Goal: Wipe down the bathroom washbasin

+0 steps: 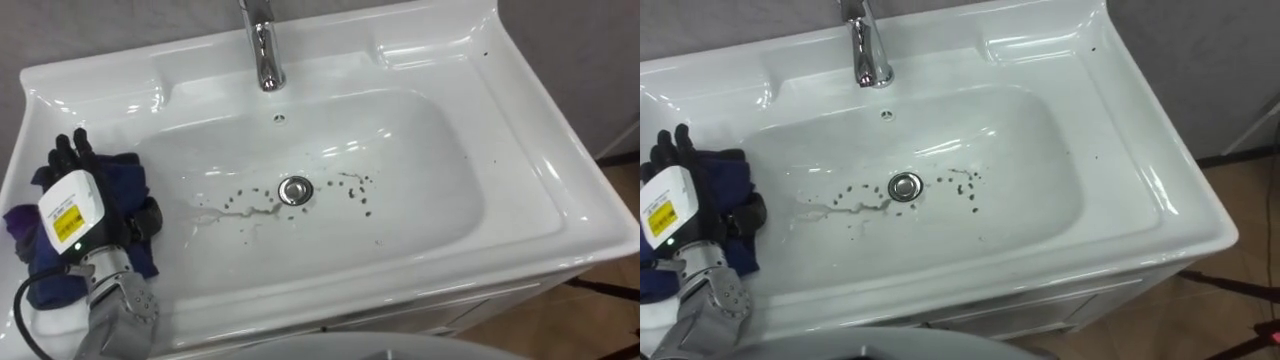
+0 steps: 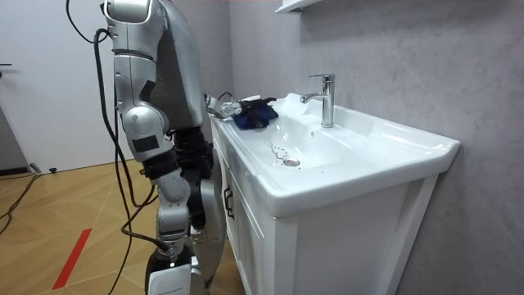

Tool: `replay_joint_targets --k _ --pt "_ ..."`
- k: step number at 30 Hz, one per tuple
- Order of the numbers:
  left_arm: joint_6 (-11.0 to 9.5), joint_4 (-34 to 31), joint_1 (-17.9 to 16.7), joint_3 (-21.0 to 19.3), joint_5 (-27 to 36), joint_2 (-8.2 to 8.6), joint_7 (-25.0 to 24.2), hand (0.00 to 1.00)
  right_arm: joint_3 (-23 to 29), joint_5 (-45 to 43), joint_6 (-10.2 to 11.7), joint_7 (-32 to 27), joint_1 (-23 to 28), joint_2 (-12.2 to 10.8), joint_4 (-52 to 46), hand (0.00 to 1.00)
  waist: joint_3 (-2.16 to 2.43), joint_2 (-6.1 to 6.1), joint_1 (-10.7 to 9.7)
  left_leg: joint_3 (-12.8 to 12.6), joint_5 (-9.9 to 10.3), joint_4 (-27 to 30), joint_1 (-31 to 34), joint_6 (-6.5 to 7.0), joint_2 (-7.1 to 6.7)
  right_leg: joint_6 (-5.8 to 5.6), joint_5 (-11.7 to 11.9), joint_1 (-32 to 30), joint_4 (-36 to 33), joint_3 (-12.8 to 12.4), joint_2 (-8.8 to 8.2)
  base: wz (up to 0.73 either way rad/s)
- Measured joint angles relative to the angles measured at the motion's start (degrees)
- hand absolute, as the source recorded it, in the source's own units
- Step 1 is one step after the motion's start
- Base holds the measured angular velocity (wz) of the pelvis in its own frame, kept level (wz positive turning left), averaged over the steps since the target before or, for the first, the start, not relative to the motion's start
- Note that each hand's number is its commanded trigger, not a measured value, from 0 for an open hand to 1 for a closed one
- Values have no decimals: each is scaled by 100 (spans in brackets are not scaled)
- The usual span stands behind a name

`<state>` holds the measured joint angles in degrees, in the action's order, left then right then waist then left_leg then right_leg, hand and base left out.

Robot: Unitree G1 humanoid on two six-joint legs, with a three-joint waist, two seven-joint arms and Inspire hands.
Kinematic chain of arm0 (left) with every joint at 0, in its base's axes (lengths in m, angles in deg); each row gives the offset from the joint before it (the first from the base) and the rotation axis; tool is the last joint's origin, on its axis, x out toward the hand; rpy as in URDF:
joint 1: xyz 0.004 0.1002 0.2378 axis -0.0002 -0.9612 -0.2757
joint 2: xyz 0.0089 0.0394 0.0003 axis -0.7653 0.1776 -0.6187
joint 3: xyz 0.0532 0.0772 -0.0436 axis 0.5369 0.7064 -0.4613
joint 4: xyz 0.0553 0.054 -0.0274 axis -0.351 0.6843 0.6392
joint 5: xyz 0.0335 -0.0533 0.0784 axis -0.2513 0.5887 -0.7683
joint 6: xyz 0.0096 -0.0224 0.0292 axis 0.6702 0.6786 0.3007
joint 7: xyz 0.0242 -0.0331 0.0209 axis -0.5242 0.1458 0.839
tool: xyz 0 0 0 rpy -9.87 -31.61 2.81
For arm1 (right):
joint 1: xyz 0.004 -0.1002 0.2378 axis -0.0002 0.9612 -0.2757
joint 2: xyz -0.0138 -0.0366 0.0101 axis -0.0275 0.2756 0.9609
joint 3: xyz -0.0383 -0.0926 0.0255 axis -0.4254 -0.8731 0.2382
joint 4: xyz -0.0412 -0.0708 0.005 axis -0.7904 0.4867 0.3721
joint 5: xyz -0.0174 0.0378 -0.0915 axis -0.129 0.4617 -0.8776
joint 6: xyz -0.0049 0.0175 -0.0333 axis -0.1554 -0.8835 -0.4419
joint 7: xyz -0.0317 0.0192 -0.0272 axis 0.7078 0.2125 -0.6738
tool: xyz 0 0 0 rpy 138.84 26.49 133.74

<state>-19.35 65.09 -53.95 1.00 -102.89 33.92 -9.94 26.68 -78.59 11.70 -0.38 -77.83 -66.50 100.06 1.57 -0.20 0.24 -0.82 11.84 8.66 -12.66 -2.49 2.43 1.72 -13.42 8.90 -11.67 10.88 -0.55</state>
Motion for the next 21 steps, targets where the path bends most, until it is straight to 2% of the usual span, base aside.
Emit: replay_joint_targets --k 4,5,6,7,8,15,19,21 --pt "7 10 0 0 0 -20 -10 0 2 -92 -13 4 2 -11 0 0 7 10 1 0 0 0 -12 0 11 6 4 5 -9 1 9 0" --pt "12 14 0 0 0 -28 -10 17 2 -116 -14 0 1 -18 0 0 8 12 0 0 0 0 -15 0 16 10 6 6 -10 1 13 0" --pt "14 16 0 -2 -1 -34 -15 58 2 -128 -20 -2 3 -26 0 0 10 15 1 0 0 -1 -14 0 20 13 8 9 -9 10 15 0" --pt "15 16 0 -2 -1 -38 -20 72 1 -147 -38 -2 2 -33 0 0 11 17 1 -2 0 -1 -13 0 23 14 8 8 -10 11 18 0" --pt "16 16 0 -3 -1 -47 -26 100 1 -161 -95 -2 -7 -48 0 0 12 19 1 -7 0 -1 -10 0 27 15 9 4 -9 11 22 0" --pt "46 16 0 -3 -75 -94 -42 100 0 -162 -257 5 -40 -61 -2 0 14 21 4 -36 0 -1 7 0 65 35 20 -44 -9 12 61 0" --pt "260 16 0 -14 -482 -129 206 100 -5 -162 -272 34 -35 -61 2 0 28 44 3 -52 0 -2 18 0 91 69 19 -73 -11 12 88 -4" --pt "371 34 0 -13 -711 -136 304 100 -13 -169 -350 72 -36 -61 8 0 29 44 2 -57 0 -3 19 0 92 76 20 -67 -10 10 87 0"
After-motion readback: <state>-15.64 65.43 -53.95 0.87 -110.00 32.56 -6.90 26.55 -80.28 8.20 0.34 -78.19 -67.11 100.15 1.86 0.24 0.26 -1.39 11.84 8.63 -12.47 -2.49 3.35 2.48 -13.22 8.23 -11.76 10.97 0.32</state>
